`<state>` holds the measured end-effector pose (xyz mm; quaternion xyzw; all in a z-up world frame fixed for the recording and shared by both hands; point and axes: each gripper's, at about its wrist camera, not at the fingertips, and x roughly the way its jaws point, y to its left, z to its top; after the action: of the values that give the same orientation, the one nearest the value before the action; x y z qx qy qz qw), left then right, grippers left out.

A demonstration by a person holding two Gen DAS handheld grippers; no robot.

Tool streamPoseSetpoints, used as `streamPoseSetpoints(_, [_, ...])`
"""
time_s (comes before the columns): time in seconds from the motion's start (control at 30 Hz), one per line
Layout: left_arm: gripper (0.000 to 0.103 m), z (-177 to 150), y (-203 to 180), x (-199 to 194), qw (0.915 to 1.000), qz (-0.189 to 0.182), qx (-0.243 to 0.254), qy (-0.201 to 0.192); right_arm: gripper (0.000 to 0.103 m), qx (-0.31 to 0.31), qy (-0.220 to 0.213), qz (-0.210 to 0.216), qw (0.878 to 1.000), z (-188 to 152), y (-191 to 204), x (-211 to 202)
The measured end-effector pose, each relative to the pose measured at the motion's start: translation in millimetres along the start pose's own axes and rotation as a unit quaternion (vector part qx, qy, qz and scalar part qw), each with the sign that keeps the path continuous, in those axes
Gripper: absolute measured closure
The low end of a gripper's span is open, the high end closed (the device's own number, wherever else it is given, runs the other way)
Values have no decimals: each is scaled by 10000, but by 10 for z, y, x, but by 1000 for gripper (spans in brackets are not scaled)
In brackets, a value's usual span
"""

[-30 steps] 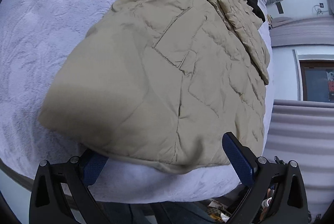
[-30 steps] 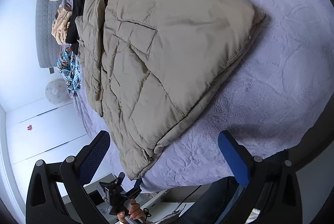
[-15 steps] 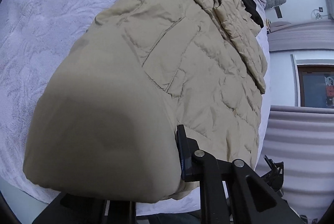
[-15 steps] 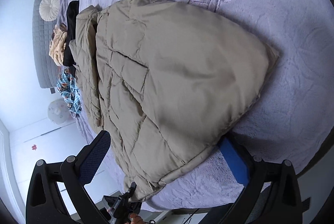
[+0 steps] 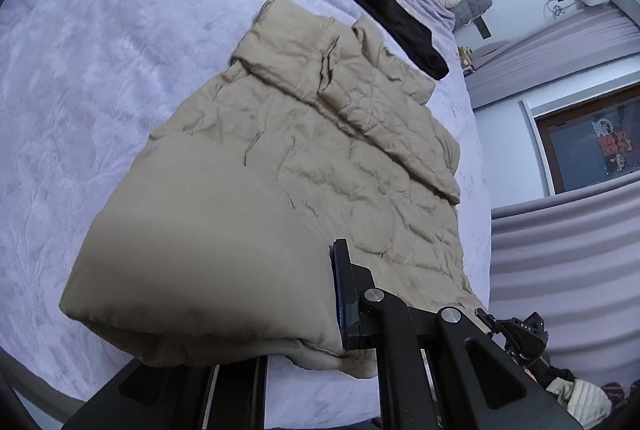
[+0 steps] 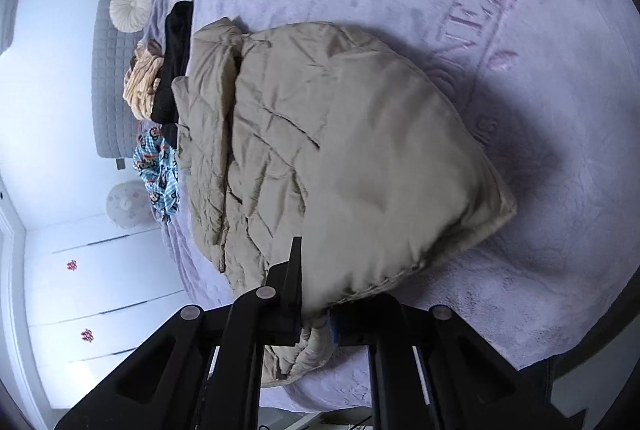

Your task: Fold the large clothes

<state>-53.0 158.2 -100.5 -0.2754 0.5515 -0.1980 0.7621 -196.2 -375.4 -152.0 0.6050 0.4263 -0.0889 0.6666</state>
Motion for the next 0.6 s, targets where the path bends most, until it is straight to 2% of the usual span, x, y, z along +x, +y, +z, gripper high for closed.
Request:
streamPoseSetpoints(0.13, [90, 287, -297, -132, 9991, 29, 225, -359, 94, -919, -70, -246, 9954, 133, 500, -76])
streamPoseSetpoints(0.2, [90, 471, -480, -132, 9979, 125, 370, -520, 95, -1423, -121, -404, 9889, 211, 782, -99])
streamPoseSetpoints(0.33, [90, 861, -776, -52, 9944, 456, 517, -803, 95, -2244, -171, -443, 9733, 438, 1360, -96])
streamPoseSetpoints(0.5, [90, 1412, -1016, 155, 9890, 757, 505, -1163, 95, -3048, -48, -431, 9514, 836, 2118, 155])
streamPoseSetpoints(0.6, [90, 1787, -1047, 399, 9870, 975, 487, -1179, 95, -3407, -23, -496, 9388, 1086, 2558, 422])
